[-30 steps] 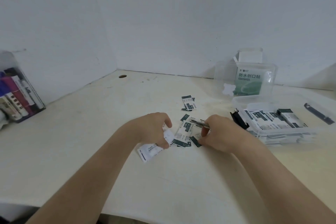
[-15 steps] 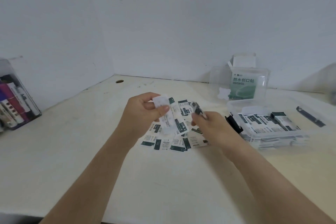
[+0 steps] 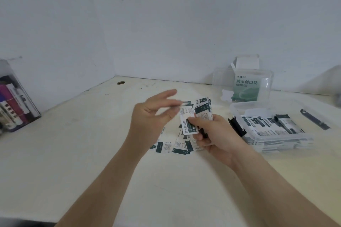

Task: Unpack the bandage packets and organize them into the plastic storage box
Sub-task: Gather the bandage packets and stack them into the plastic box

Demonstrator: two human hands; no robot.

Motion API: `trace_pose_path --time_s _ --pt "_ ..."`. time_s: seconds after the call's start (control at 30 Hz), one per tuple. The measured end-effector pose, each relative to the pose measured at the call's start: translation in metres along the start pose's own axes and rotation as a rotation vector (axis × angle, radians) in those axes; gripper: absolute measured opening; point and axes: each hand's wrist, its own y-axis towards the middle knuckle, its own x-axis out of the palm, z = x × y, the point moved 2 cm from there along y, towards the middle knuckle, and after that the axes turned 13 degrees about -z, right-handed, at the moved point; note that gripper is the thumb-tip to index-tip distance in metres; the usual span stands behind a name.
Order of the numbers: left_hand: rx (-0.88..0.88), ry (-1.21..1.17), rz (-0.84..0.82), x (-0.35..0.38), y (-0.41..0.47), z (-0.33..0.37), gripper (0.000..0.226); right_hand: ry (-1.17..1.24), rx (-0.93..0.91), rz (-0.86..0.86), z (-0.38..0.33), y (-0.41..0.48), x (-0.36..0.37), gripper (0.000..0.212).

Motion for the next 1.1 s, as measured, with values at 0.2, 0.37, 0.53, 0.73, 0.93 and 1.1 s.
trace_pose_path --time_s 0.2,0.37,0.53,0.73,0.93,1.1 --pt "-0.172 0.134 -0.238 0.017 -0.007 -0.019 0.052 0.229 0.009 0.021 -0.002 -0.002 0.000 0.017" --pt "-0.274 -0.094 -0.276 0.020 -0.004 -0.013 0.058 0.124 -0.092 0.020 0.001 -0.001 -0.004 0.011" --pt "-0.508 0.478 -0.362 0.014 0.006 -0.020 0.021 -0.188 -0.181 0.306 0.000 0.004 -0.011 0.011" --pt "-0.503 0.797 -0.516 0.058 0.002 -0.030 0.058 -0.356 -0.302 0.460 0.001 0.007 -0.010 0.012" --pt "-0.596 0.612 -0.568 0.046 0.016 -0.031 0.055 -0.316 -0.299 0.447 0.000 0.005 -0.010 0.014" --pt "-0.681 0.496 -0.677 0.037 0.022 -0.039 0.041 -0.374 -0.305 0.447 0.000 0.005 -0.009 0.018"
